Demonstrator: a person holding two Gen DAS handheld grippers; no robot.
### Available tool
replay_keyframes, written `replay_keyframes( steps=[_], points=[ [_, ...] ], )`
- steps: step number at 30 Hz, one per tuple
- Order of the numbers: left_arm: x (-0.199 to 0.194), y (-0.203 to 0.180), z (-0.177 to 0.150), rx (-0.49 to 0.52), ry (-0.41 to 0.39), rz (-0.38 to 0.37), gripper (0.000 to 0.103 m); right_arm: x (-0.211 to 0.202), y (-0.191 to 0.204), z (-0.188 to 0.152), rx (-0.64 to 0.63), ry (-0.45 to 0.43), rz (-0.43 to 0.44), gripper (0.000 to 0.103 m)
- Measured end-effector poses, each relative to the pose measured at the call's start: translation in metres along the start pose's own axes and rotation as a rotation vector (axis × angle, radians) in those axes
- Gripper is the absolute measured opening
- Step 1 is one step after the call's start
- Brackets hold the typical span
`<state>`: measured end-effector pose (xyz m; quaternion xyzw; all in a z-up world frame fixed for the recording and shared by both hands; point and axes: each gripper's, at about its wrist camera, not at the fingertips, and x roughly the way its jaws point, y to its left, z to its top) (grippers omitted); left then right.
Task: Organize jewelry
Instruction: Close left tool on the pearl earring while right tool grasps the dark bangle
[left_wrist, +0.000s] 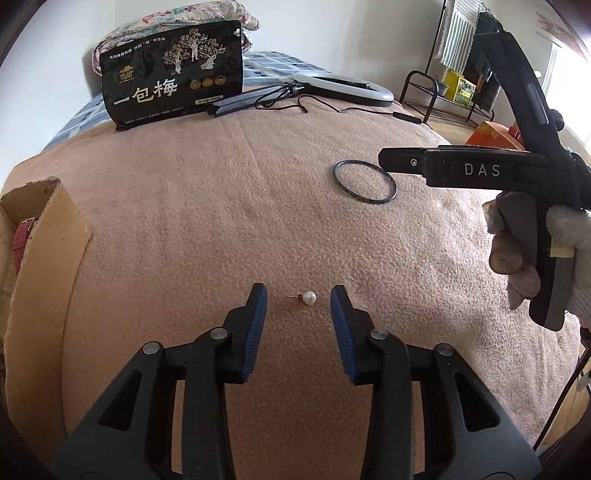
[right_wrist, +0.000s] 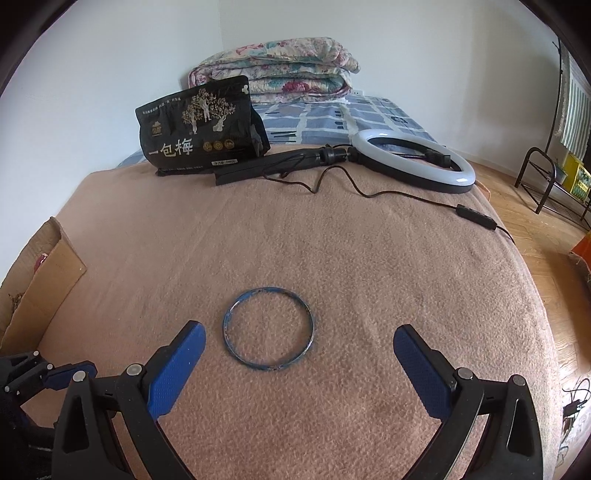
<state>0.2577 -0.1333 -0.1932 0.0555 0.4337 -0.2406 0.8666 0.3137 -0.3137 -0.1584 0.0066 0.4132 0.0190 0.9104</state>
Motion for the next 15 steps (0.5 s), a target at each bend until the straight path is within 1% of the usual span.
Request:
replay_keyframes(
  steps=[3,7,9,15],
  points=[
    [0.005,0.0,0.0,0.012,0.006,0.002,0.027,0.011,0.002,-0.001,-0.001,0.013,0.005,0.103],
    [0.011,-0.002,-0.001,0.025,0.016,-0.009,0.024,0.022,0.008,-0.001,-0.019,0.027,0.013,0.103],
    [0.013,-0.003,-0.002,0.031,0.019,-0.011,0.018,0.027,0.01,-0.001,-0.028,0.035,0.012,0.103],
    [0.016,0.001,-0.002,0.015,0.018,-0.026,0.017,0.041,0.016,0.0,-0.052,0.06,0.007,0.103]
  ],
)
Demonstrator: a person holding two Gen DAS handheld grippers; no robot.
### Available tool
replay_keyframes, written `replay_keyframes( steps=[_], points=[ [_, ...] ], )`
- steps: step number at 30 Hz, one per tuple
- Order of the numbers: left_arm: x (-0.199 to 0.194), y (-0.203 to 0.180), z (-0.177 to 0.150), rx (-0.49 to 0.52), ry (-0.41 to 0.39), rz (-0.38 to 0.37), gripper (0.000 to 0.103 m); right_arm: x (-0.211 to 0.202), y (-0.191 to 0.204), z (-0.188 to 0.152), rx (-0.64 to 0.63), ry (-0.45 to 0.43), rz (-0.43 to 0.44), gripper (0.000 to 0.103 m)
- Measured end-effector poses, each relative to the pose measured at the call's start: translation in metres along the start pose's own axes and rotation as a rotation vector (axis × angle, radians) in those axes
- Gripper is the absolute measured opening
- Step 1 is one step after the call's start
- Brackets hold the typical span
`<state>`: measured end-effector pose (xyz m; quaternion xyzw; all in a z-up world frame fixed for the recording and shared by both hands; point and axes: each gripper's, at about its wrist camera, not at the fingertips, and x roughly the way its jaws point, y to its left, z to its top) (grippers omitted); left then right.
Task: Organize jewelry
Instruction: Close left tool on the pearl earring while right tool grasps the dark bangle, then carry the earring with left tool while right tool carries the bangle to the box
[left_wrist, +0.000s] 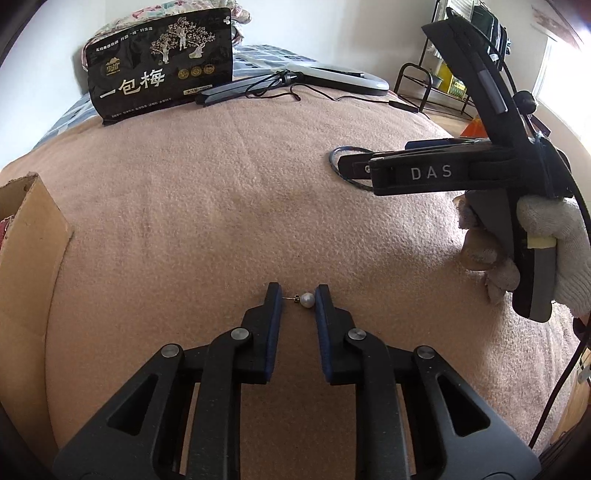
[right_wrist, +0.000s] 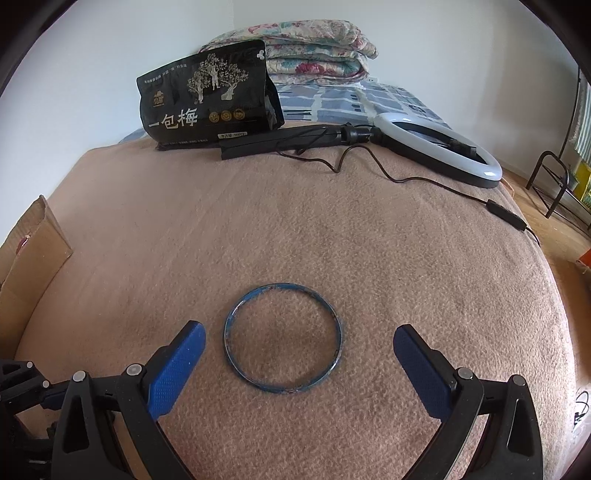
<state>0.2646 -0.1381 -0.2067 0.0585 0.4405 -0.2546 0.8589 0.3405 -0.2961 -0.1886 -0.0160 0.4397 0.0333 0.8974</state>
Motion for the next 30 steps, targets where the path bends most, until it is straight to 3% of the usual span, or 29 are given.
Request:
replay_keyframes(
  steps=[7,13,30],
  points=[
    [0.0,0.0,-0.001,-0.002,-0.005,0.0,0.017,0.014,0.003,-0.003,-0.02,0.063,0.016,0.097],
    [0.0,0.0,-0.001,0.004,-0.007,0.009,0.017,0.01,0.003,-0.003,-0.022,0.065,0.025,0.074],
    [-0.018,-0.003,-0.007,-0.002,-0.024,0.027,0.017,-0.02,0.014,-0.004,-0.038,0.04,0.039,0.074]
  ],
)
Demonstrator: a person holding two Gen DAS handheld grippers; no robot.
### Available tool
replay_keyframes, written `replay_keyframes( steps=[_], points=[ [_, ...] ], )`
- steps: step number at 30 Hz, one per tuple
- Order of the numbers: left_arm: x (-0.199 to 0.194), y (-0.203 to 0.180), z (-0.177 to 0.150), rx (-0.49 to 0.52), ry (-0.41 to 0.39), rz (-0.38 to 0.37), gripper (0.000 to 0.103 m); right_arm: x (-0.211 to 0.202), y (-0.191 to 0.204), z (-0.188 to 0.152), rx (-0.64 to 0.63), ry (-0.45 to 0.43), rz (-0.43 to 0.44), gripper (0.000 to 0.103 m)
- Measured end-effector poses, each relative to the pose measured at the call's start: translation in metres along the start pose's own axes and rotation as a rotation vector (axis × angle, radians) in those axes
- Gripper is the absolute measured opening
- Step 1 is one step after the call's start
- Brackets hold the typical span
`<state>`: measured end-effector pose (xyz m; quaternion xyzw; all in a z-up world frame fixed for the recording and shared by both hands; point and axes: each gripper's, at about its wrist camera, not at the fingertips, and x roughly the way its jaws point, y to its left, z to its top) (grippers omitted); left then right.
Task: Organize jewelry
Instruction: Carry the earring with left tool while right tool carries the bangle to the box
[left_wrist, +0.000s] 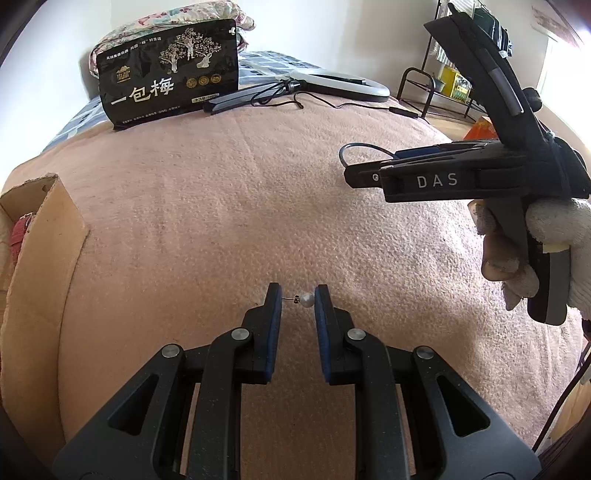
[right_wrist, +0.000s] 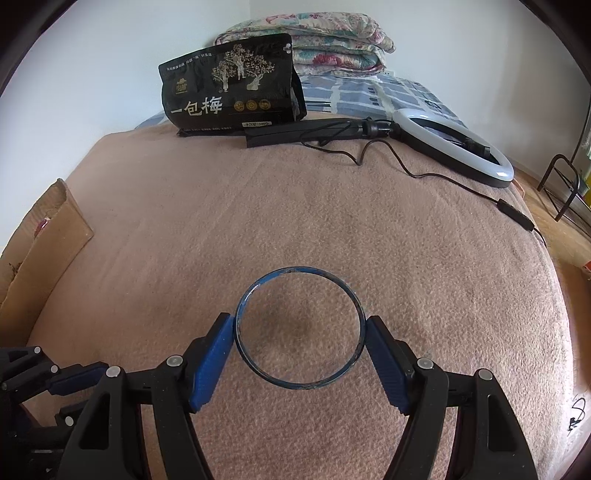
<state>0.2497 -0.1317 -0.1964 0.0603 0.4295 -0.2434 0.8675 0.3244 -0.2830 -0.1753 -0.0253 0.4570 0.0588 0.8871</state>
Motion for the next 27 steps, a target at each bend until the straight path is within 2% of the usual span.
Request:
replay_keyframes(
  steps=[14,27],
  points=[
    [-0.046,0.005,0.0,-0.022,-0.066,0.023,0.017,-0.054,0.015,-0.005,-0.015,-0.054,0.021,0.074],
    [-0.099,0.034,-0.007,-0.061,-0.134,0.079,0.017,-0.097,0.057,0.001,-0.081,-0.106,0.065,0.074]
  ],
)
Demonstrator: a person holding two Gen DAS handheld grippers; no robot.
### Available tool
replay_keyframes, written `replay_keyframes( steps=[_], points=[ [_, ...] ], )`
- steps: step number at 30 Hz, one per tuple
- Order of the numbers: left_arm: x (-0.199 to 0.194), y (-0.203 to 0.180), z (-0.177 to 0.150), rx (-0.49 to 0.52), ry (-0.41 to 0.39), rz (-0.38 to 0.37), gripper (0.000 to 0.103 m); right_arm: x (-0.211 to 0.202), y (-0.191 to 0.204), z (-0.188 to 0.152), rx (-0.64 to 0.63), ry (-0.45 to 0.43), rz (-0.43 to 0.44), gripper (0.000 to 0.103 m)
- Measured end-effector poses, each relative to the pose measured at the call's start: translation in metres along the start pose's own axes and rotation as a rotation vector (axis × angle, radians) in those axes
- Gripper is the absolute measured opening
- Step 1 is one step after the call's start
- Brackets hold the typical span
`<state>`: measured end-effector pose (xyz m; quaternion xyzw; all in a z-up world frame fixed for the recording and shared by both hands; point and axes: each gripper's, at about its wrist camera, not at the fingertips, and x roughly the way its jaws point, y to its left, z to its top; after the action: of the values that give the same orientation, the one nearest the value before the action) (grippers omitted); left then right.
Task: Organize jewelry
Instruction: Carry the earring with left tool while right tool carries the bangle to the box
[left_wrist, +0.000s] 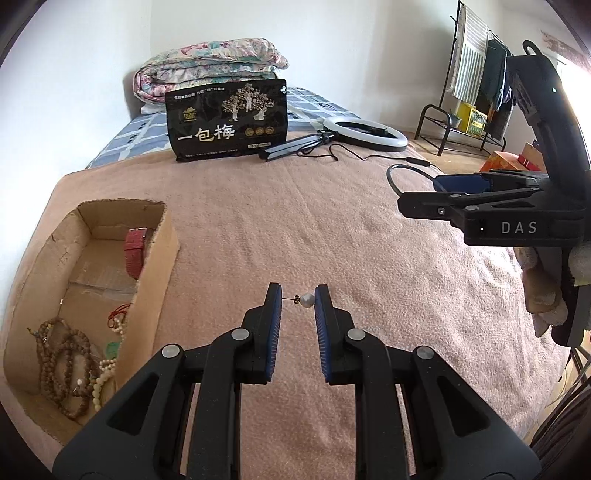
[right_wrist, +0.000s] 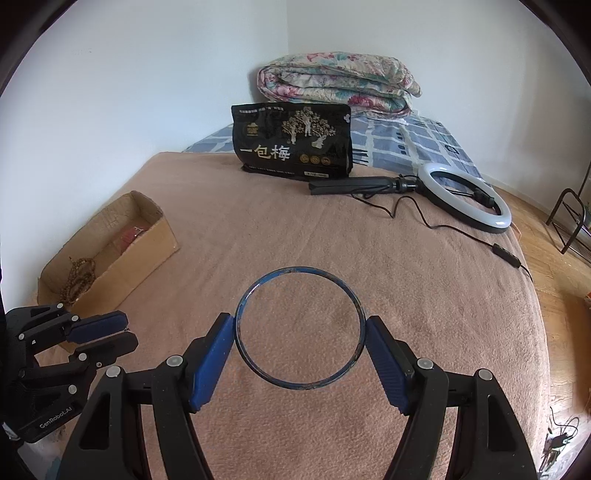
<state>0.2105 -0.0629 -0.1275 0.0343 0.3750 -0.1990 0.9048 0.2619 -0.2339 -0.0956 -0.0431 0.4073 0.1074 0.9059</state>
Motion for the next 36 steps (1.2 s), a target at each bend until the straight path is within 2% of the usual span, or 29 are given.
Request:
replay_keyframes(
  steps=[21,36],
  points=[
    [-0.075,0.122,-0.003,-0.116,-0.092,0.189,0.017,-0.006,0.11,0.044,-0.108,-0.046,0.129,0.074],
    [-0.093,0.178,-0.012,-0.173,-0.102,0.256,0.017,0.019,0.183,0.069,-0.179,-0.041,0.196,0.074]
  ],
)
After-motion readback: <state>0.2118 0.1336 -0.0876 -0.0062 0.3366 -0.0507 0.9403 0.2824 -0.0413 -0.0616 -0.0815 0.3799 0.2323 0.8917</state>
